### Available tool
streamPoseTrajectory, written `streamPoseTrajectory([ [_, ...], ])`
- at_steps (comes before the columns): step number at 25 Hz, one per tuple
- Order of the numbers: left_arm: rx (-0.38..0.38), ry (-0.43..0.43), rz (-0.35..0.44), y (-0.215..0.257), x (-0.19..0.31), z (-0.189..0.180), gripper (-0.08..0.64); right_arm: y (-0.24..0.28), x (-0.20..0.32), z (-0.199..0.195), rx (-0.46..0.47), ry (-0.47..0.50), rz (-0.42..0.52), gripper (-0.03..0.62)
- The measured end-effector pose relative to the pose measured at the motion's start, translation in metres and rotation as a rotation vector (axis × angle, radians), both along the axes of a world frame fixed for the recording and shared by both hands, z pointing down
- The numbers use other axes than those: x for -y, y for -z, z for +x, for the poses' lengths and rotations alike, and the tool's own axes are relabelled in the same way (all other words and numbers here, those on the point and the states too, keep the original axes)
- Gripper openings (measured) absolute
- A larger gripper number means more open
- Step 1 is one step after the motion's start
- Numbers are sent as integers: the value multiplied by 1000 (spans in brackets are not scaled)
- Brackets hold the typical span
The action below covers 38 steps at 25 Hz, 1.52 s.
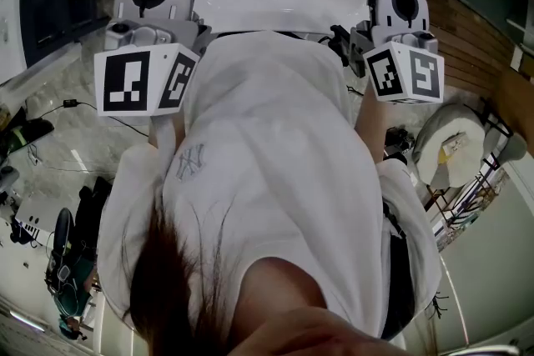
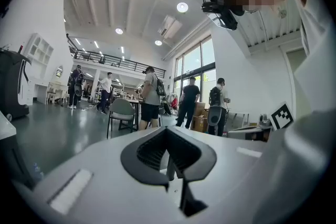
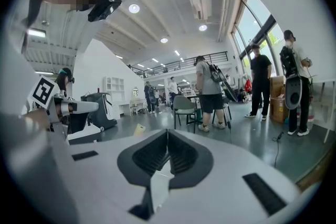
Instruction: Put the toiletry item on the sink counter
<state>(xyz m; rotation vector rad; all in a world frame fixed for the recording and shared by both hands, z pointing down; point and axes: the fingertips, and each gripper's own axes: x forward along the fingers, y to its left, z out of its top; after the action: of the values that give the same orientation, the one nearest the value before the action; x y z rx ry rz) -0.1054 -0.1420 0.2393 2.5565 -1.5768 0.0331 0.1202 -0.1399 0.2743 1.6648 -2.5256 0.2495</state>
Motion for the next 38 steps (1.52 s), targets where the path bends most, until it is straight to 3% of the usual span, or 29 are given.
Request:
streamPoseTrajectory([
  [12, 8, -21, -25, -7, -4, 2, 9, 0, -6, 0, -10, -1, -5, 11],
  [18, 19, -26, -32, -12, 0, 11, 9, -2, -11, -14, -188, 57, 33, 11],
  [25, 18, -48, -34, -14, -2, 19, 9, -2, -15, -42, -162, 123, 30, 11],
  [38, 33, -102, -36, -18, 2, 41, 9, 0, -5, -27, -142, 89, 17, 11],
])
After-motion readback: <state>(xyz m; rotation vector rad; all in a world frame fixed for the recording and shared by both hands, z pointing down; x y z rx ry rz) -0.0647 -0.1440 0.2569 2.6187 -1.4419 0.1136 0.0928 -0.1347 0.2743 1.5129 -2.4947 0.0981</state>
